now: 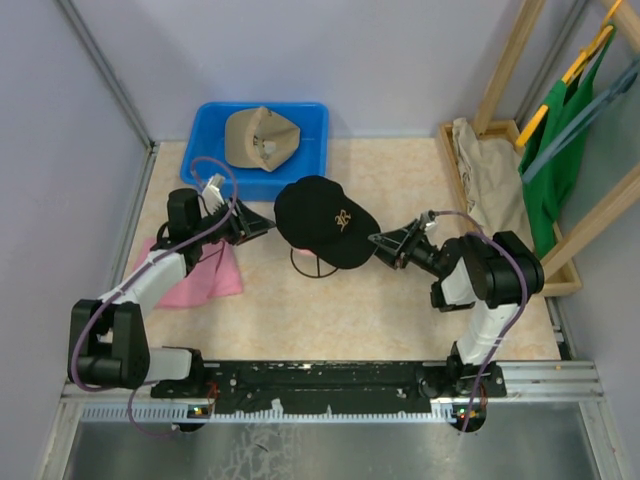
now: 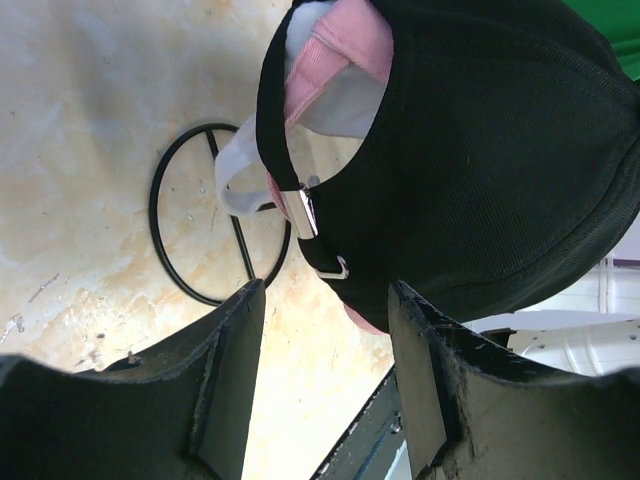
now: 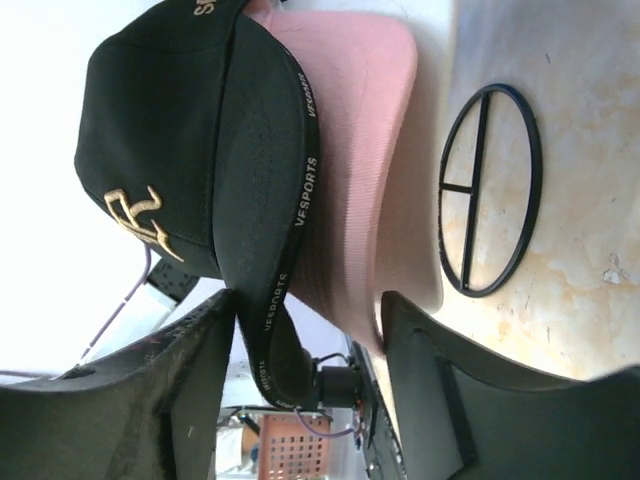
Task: Stack the hats
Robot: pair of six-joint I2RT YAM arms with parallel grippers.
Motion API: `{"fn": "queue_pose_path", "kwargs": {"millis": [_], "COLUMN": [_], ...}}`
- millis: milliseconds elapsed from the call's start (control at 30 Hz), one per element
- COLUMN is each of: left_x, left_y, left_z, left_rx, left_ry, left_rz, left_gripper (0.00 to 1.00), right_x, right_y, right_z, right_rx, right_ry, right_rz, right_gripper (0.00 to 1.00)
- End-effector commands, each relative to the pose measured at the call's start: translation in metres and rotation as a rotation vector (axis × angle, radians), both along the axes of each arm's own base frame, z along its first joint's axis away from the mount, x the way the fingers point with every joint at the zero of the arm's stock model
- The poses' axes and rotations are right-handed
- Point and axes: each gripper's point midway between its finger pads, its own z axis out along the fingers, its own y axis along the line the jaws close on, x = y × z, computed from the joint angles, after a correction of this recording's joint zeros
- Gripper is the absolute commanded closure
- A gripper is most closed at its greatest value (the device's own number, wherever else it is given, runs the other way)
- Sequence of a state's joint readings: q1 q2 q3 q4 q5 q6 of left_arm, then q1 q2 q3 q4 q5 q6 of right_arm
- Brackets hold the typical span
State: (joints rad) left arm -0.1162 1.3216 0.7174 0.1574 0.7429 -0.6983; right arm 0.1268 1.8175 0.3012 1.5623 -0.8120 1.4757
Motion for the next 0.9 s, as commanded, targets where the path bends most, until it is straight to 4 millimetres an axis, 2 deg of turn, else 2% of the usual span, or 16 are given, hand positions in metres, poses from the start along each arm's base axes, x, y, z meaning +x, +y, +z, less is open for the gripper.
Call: {"fn": "queue_pose_path", "kwargs": {"millis": [0,33,133,167,233,433,533,567,600,700,767,867], "left_x": [0.006,0.006,0.005,0.005,0.005,0.004,0.004,0.004,0.004,0.010,0.018,0.030], "left_y": [-0.002,-0.003,-0.003,-0.003,-0.003,-0.003,-0.004,-0.003,-0.003,-0.001,0.001,0.006], "left_z": [0.010,0.010,0.009,0.008,0.008,0.006,0.007,0.008,0.009,0.016,0.023,0.033], "left_rx": [0.001,-0.001,-0.001,0.000,-0.001,0.001,-0.002,0.000,0.002,0.013,0.027,0.063], "left_ry": [-0.054,-0.052,-0.053,-0.053,-0.053,-0.050,-0.055,-0.056,-0.057,-0.078,-0.087,-0.100], "left_rz": [-0.011,-0.013,-0.015,-0.016,-0.017,-0.018,-0.022,-0.022,-0.021,-0.003,0.016,0.042], "left_gripper": [0.41,0.42,0.42,0.42,0.42,0.42,0.42,0.42,0.42,0.41,0.41,0.40], "right_x": [-0.005,-0.006,-0.008,-0.008,-0.007,-0.007,-0.007,-0.007,-0.007,-0.008,-0.007,-0.005], "right_y": [0.005,0.004,0.004,0.004,0.004,0.004,0.003,0.002,0.002,-0.002,-0.005,-0.009], "right_z": [0.028,0.027,0.027,0.026,0.024,0.019,0.019,0.020,0.020,0.022,0.022,0.017], "right_rx": [0.029,0.030,0.034,0.039,0.047,0.054,0.051,0.052,0.050,0.047,0.033,-0.012], "right_ry": [-0.155,-0.150,-0.137,-0.126,-0.105,-0.074,-0.078,-0.078,-0.081,-0.089,-0.095,-0.087], "right_rz": [0.022,0.021,0.021,0.022,0.019,0.018,0.014,0.008,0.004,-0.022,-0.039,-0.059], "right_gripper": [0.57,0.64,0.73,0.78,1.00,1.00,0.83,0.70,0.62,0.50,0.45,0.34]}}
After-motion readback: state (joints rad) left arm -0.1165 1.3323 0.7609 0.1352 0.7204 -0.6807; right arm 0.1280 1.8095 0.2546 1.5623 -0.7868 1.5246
